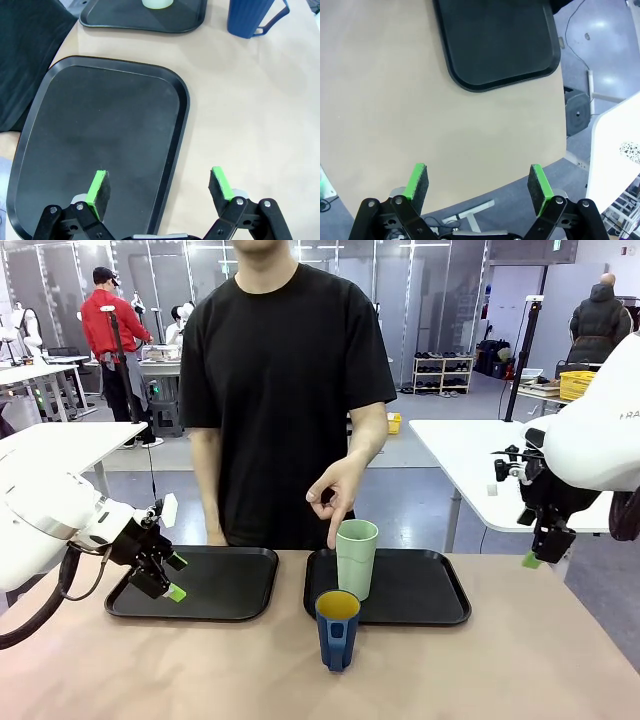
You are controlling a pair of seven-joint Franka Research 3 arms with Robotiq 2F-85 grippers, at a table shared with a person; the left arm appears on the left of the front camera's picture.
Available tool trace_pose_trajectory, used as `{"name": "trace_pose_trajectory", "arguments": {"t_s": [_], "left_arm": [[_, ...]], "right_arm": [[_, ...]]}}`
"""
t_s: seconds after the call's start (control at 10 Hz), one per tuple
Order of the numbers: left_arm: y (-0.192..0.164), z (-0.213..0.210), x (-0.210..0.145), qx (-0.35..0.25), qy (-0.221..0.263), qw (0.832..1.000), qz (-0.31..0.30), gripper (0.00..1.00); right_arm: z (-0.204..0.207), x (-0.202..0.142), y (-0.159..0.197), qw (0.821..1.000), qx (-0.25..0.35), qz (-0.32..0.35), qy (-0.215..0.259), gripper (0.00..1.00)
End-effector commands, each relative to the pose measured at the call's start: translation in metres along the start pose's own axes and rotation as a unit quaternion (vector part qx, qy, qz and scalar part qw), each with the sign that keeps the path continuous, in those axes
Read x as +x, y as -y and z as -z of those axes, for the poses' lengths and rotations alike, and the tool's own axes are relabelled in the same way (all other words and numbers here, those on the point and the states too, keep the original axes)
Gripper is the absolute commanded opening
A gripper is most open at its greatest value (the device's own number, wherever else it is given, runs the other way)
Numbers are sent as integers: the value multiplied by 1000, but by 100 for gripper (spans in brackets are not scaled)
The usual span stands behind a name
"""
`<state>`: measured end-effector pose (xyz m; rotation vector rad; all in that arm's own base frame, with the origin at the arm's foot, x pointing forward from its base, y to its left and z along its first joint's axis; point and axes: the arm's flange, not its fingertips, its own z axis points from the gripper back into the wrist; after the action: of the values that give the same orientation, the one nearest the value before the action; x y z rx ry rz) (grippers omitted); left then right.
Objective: Sort and store the cups by type.
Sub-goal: Pick up the Handle plastic cup and place it into the empty Flat Tray.
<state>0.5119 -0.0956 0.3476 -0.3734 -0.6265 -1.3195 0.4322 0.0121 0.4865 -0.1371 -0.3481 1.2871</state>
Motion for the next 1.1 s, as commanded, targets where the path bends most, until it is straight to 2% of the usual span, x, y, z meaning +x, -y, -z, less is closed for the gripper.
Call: {"name": "trace_pose_trajectory", "arguments": {"t_s": [0.0,0.1,0.5,0.6,0.8,1.0], "left_arm": [[0,-1,2,2,1,1000,4,100],[0,-1,2,2,1,1000,4,100],[0,-1,2,2,1,1000,4,100],[0,-1,2,2,1,1000,4,100],[0,-1,2,2,1,1000,4,100],[0,-1,2,2,1,1000,4,100]], "right_arm": [[-2,-3,12,999,4,34,-11,100],[0,0,0,1000,0,0,0,100],[1,0,2,1000,0,1,-6,100],[9,4,-3,999,26,-31,17,100],[31,9,-16,997,51,-49,21,100],[63,8,-25,993,77,-64,62,100]]}}
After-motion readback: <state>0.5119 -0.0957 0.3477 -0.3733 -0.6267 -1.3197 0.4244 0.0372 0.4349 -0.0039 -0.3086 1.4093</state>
